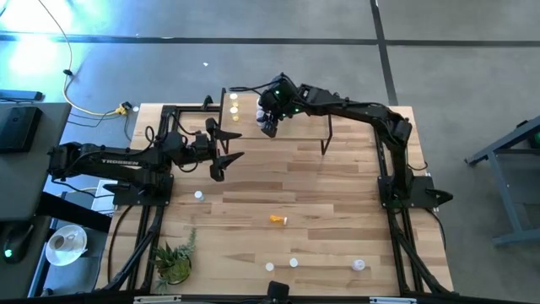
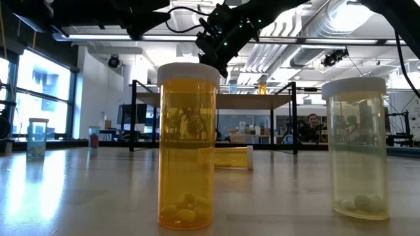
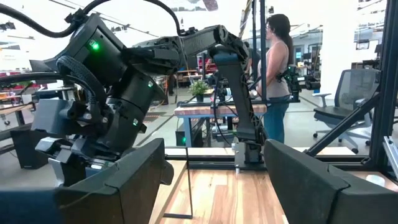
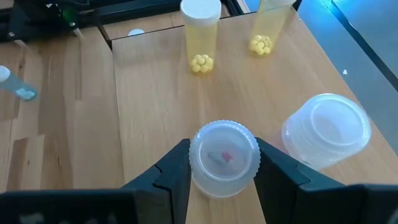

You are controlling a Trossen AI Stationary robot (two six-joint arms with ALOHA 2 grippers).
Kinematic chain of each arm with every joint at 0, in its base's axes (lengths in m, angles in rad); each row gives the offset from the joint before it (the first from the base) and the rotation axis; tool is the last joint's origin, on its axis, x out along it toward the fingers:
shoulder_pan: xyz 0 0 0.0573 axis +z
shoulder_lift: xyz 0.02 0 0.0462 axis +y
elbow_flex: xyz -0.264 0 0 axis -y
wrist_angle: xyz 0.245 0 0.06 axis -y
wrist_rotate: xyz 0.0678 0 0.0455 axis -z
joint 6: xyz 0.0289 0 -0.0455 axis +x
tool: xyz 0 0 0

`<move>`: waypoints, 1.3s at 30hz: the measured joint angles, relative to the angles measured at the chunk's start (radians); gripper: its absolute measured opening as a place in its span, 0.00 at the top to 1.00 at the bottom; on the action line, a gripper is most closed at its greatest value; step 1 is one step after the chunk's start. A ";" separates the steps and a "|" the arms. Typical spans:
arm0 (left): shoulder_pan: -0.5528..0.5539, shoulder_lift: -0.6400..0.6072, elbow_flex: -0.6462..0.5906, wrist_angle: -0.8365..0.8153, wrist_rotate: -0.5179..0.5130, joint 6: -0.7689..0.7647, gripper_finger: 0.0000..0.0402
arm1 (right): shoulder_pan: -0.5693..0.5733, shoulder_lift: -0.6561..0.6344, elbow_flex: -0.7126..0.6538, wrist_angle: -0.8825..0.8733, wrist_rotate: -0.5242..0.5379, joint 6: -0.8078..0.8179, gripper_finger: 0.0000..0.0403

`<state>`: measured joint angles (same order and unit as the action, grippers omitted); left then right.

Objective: Pick and place medicine bottles onto shelf by color
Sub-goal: Put the top transparent pill bottle on the shelf aligned with the transparent pill bottle

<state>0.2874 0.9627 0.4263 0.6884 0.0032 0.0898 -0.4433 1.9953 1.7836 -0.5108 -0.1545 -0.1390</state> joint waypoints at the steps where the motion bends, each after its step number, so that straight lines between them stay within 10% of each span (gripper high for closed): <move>1: 0.000 0.000 0.000 0.000 0.000 0.000 0.34 | 0.000 0.000 0.000 0.000 0.005 0.000 0.68; 30: 0.000 0.000 0.000 -0.012 -0.001 0.000 0.34 | -0.001 -0.002 0.000 -0.002 0.047 0.007 0.55; 39: -0.001 0.000 0.000 -0.084 -0.180 0.062 0.34 | 0.005 -0.069 0.003 -0.037 0.031 0.002 0.55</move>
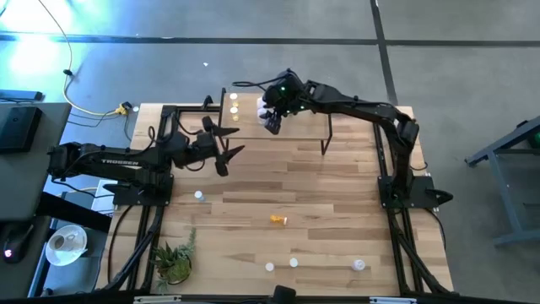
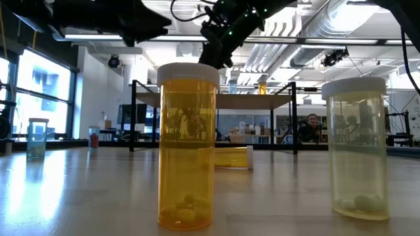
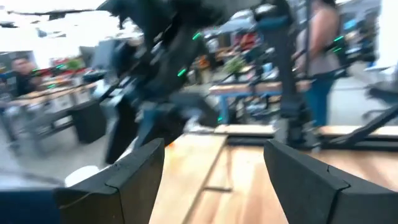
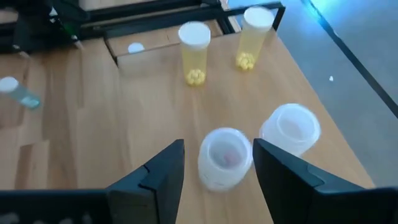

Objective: Pick and place medicine bottles onto shelf by color
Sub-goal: Put the top transparent pill bottle on the shelf aligned with the transparent pill bottle

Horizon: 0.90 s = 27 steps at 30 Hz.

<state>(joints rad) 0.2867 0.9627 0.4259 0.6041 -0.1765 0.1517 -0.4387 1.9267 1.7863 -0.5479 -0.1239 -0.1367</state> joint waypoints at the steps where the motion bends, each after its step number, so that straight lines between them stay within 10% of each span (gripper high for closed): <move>1: 0.000 0.000 0.000 -0.011 -0.021 0.007 0.34 | 0.001 -0.010 0.000 -0.013 -0.001 0.001 0.55; 27: 0.000 0.000 0.000 -0.031 -0.082 0.021 0.34 | 0.007 0.006 0.000 -0.144 0.014 -0.082 0.55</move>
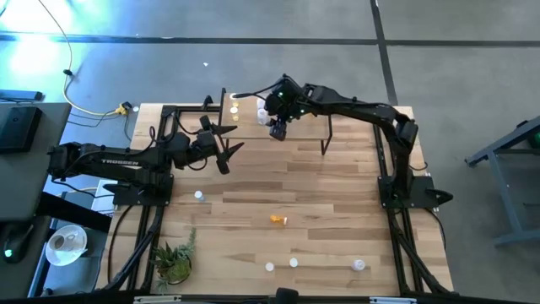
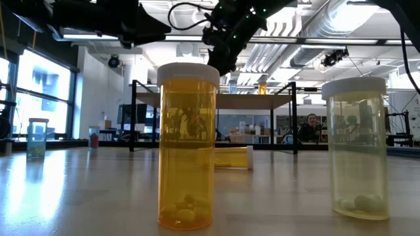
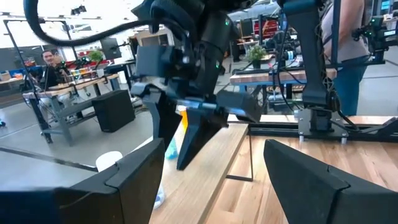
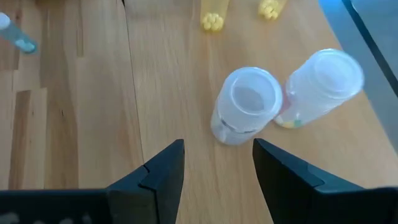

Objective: Pick and place medicine bottles onto shelf by color
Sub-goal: Put the top transparent pill bottle on the shelf aligned with the transparent pill bottle, then put the bottom blue pill bottle into the shelf aligned with the blue pill bottle

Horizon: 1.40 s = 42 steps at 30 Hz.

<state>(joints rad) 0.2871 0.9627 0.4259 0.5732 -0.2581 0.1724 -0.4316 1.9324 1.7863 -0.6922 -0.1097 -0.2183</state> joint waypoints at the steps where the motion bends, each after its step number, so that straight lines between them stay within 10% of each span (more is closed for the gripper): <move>1: 0.000 0.000 0.000 0.000 0.000 0.000 0.34 | 0.000 0.005 0.000 0.000 0.000 0.000 0.55; 33: 0.000 0.000 0.002 -0.020 -0.029 -0.059 0.34 | 0.027 -0.033 -0.001 -0.077 0.054 0.012 0.55; 42: -0.063 0.000 0.159 -0.468 -0.077 -0.153 0.34 | 0.074 -0.109 -0.001 -0.235 0.017 -0.016 0.55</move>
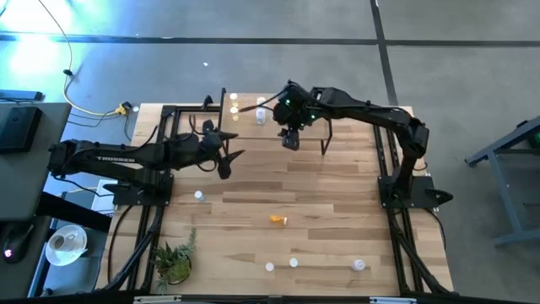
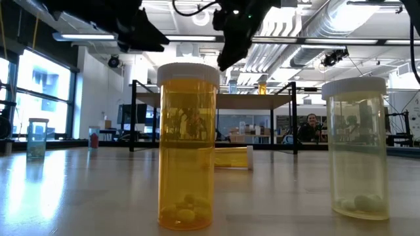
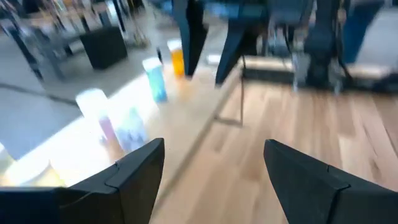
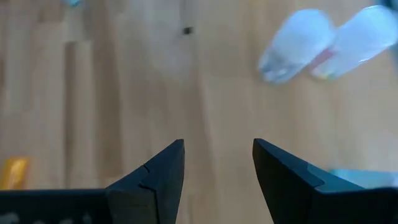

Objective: Pick and place medicine bottles onto shelf by color
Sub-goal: Put the bottom blue pill bottle into the shelf aligned with the blue pill bottle

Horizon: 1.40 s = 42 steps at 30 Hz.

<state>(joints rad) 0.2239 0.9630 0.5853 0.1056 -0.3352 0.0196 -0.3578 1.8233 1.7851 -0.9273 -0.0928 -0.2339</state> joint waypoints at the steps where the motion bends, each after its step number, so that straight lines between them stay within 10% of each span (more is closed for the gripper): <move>1: -0.012 0.000 0.013 -0.044 -0.002 -0.001 0.34 | 0.009 -0.002 0.000 -0.014 -0.011 0.002 0.55; 17: -0.230 -0.014 0.176 -0.600 -0.122 -0.260 0.34 | 0.171 0.002 0.000 -0.148 -0.035 0.016 0.55; 42: -0.656 -0.011 0.087 -1.082 -0.142 -1.028 0.34 | 0.181 0.002 0.000 -0.129 -0.021 0.016 0.55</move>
<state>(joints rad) -0.4322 0.9524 0.6722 -0.9760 -0.4774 -1.0086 -0.1768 1.8252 1.7851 -1.0565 -0.1139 -0.2184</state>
